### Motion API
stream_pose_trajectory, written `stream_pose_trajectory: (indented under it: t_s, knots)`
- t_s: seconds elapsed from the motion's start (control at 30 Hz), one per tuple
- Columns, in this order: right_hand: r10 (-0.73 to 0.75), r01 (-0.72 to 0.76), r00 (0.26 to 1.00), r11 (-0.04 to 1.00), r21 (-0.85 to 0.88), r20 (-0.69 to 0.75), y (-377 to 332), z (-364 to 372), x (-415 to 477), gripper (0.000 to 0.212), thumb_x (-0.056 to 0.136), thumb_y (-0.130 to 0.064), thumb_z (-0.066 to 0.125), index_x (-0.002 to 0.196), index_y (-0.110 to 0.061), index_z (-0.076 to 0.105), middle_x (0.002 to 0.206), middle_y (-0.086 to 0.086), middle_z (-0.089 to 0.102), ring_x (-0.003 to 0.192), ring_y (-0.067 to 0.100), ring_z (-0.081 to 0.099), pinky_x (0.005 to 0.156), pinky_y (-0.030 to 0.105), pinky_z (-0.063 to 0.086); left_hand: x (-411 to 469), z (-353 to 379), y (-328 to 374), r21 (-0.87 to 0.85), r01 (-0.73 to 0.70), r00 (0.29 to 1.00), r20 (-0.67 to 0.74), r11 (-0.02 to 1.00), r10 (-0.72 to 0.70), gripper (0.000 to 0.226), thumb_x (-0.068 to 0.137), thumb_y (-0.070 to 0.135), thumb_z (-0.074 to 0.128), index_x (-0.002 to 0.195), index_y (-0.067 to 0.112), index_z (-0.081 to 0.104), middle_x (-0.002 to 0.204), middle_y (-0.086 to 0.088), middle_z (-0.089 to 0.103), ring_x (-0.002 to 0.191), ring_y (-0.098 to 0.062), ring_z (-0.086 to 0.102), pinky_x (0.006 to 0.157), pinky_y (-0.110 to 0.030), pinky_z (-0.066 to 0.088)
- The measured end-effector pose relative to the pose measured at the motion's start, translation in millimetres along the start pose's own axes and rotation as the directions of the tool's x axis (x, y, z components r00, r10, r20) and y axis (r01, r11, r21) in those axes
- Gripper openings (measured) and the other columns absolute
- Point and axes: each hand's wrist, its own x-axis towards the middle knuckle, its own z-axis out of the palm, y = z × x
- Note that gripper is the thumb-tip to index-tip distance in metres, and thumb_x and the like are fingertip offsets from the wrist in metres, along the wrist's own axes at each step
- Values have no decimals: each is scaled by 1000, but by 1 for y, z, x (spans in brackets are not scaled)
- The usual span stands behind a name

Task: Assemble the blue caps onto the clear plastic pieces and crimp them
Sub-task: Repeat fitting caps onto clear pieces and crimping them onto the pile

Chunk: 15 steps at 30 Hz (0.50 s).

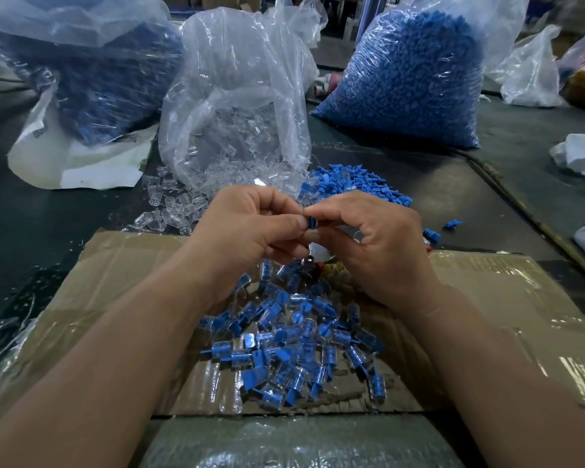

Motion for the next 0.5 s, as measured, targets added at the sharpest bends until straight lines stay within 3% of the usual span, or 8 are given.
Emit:
stream_pose_trajectory:
  t_s: [0.07,0.2,0.27,0.37,0.43,0.5]
  knots:
    - [41,-41,998,999,-9,42,0,-5,1,24,76,-20,70,96,-6,70,85,-2,67,77,7,61,73,19,50,0,0,0,10,-11,1000,-13,1000,11,11,79,-2,62,72,7,60,59,-8,68,49,-13,63,45,-18,49]
    - [339,-349,927,936,39,164,10,-26,3,42,68,-49,63,94,-17,71,78,-23,60,76,-1,61,73,7,45,3,-4,-1,-28,-23,996,-86,999,21,10,80,-1,61,74,6,60,60,-6,68,49,-11,62,47,-18,49]
    - [438,-440,838,895,-71,325,20,-39,0,34,64,-54,63,89,-31,67,79,-26,59,80,-11,58,67,1,41,4,-6,0,-44,-32,991,-129,999,26,11,82,-2,59,74,7,59,61,-5,69,49,-10,62,47,-18,49]
    - [556,-532,639,819,-217,532,29,-51,-4,60,39,-73,58,92,-44,57,93,-27,58,86,-11,54,69,6,37,4,-6,0,-40,-42,985,-167,998,35,12,83,-1,59,74,7,59,61,-4,69,50,-10,62,47,-18,49]
    - [580,-556,531,789,-263,618,29,-51,-5,75,35,-69,65,105,-48,51,104,-27,53,96,-6,51,78,15,39,4,-6,0,-48,-47,981,-192,998,37,13,84,0,59,74,8,59,61,-3,69,50,-10,62,47,-18,50]
    - [584,-523,497,792,-315,642,29,-46,-6,87,45,-55,78,124,-46,43,113,-24,46,107,1,46,91,22,37,5,-6,0,-68,-45,977,-212,997,30,13,83,0,59,73,9,59,60,-2,69,49,-9,62,47,-18,50]
